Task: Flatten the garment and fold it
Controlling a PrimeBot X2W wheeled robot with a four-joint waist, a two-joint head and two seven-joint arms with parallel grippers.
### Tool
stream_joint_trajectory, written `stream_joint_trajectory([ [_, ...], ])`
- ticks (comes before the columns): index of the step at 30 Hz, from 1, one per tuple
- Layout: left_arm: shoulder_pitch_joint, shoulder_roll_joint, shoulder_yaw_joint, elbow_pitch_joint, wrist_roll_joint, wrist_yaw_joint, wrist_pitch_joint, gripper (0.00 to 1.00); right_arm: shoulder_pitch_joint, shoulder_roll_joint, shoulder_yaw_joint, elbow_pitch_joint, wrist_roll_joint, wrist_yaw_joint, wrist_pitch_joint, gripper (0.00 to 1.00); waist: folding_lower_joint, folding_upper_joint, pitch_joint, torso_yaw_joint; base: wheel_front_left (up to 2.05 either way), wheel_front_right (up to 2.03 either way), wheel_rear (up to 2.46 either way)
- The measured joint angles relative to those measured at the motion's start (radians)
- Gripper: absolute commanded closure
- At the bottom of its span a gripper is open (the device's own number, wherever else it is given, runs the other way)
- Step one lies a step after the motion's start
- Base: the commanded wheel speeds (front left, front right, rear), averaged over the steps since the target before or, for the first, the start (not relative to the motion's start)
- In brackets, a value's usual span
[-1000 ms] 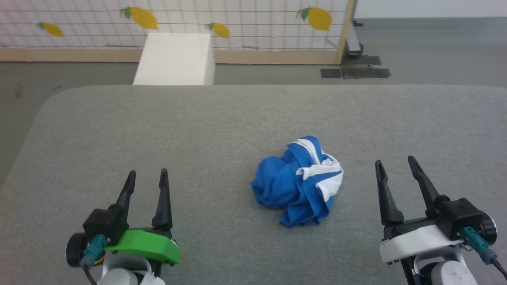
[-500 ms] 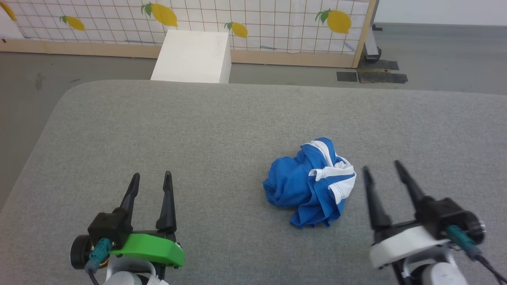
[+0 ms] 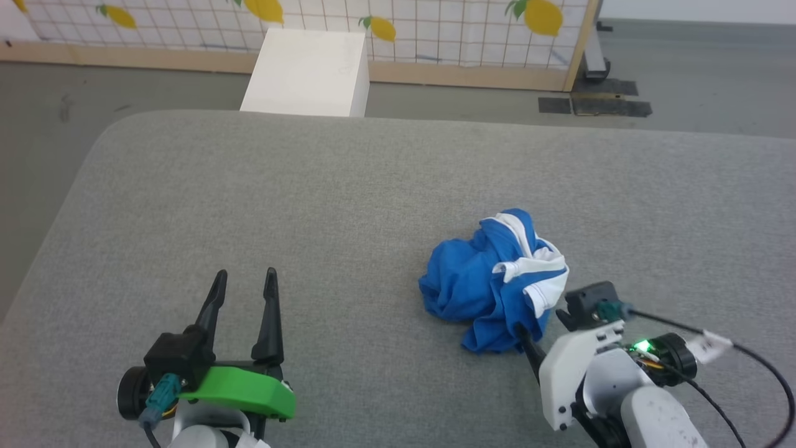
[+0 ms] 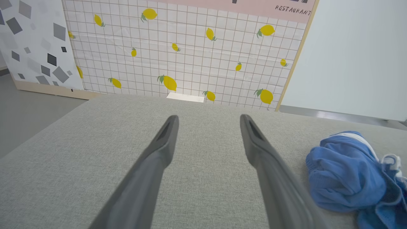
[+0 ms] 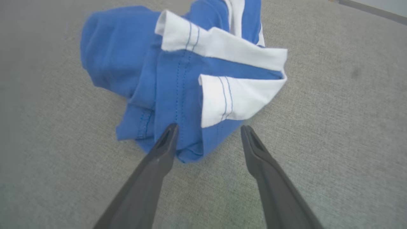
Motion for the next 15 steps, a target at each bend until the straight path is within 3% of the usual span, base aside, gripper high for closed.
stream_joint_trajectory([
  [1,-0.001,-0.001,-0.001,0.000,0.001,-0.004,0.000,0.00,-0.008,0.000,0.000,0.009,-0.002,0.000,0.017,0.00,0.0000,0.0000,0.002,0.002,0.00,0.00,0.00],
  [2,-0.002,-0.002,-0.002,0.000,0.002,-0.007,0.000,0.00,-0.016,0.000,0.000,0.017,-0.001,0.000,0.034,0.52,0.0000,0.0000,0.005,0.005,0.00,0.00,0.00],
  [4,-0.002,-0.004,-0.002,0.000,0.002,-0.007,0.000,0.00,-0.026,0.000,-0.002,0.022,-0.004,0.000,0.045,1.00,0.0000,0.0000,0.009,0.009,0.00,0.00,0.00],
  [15,-0.002,-0.009,0.004,0.001,0.003,-0.008,0.000,0.00,-0.081,0.001,-0.105,-0.105,0.027,0.000,-0.132,1.00,0.0000,0.0000,-0.003,0.006,0.00,0.00,0.00],
])
